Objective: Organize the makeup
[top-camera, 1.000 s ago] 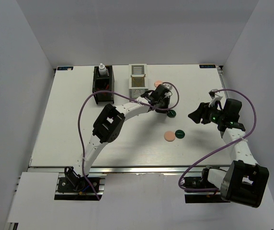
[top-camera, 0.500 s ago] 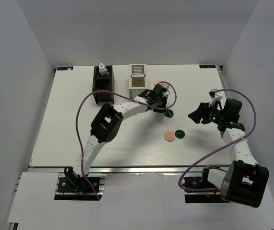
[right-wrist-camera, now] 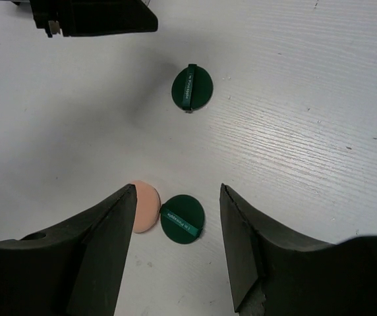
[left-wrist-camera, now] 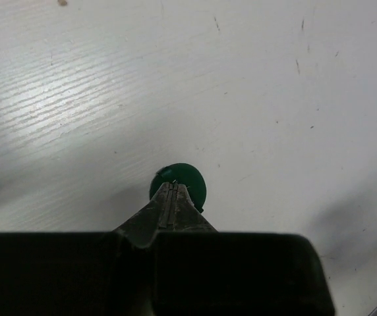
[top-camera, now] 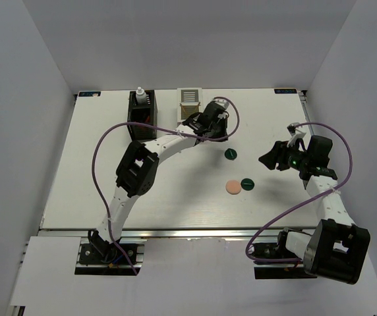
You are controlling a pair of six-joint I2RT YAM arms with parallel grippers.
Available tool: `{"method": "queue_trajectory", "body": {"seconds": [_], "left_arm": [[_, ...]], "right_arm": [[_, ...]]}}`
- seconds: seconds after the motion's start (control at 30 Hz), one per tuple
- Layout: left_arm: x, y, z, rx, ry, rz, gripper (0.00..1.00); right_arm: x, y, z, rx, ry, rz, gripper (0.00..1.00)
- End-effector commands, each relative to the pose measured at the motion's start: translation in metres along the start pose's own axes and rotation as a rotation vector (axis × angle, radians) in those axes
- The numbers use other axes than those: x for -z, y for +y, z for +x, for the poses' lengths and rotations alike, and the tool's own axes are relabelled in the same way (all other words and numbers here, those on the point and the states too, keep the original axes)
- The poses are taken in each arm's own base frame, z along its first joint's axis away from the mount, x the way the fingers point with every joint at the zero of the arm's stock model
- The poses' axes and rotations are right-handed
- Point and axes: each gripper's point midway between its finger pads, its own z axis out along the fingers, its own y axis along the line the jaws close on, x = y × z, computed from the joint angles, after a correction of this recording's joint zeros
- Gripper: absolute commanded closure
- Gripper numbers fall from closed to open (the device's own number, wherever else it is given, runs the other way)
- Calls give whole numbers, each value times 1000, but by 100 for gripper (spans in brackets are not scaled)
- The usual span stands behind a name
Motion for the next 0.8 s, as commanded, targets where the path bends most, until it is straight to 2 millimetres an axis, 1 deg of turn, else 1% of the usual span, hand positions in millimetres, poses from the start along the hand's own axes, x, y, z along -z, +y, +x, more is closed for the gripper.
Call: {"method": "queue_trajectory", "body": {"seconds": [0.0,0.1,0.13,0.17,0.2,0.23,0.3,0.37,0.57,0.6,0.77], "left_arm": [[35,-24,-50,-9,-120,55,100],[30,-24,-38,-11,-71,74,100],[22,-22,-27,-10,-34,80,78],[20,-22,-25,-11,-23,84,67],[18,-21,-18,-11,1,85,60],[15,-20,-11,-11,21,88,51],[12,-17,-4,-18,40,89,44],[9,-15,2,-24,56,93,40],[-3,-16,18,-53,92,95,38],[-8,-14,24,-56,104,88,38],[-17,-19,38,-97,119,65,38]], "right_arm": [[0,0,-6,9,-19,-5,41],[0,0,-4,6,-14,-5,41],[0,0,-3,6,-14,-7,41],[0,0,-3,6,-14,-7,41],[0,0,-3,7,-15,-5,41],[0,0,-3,7,-15,-5,41],[1,0,-3,10,-15,-5,41],[1,0,-2,8,-14,-4,41],[0,0,-1,4,-13,-6,41],[0,-1,-1,3,-14,-5,41],[0,-1,0,2,-12,-5,41]]}}
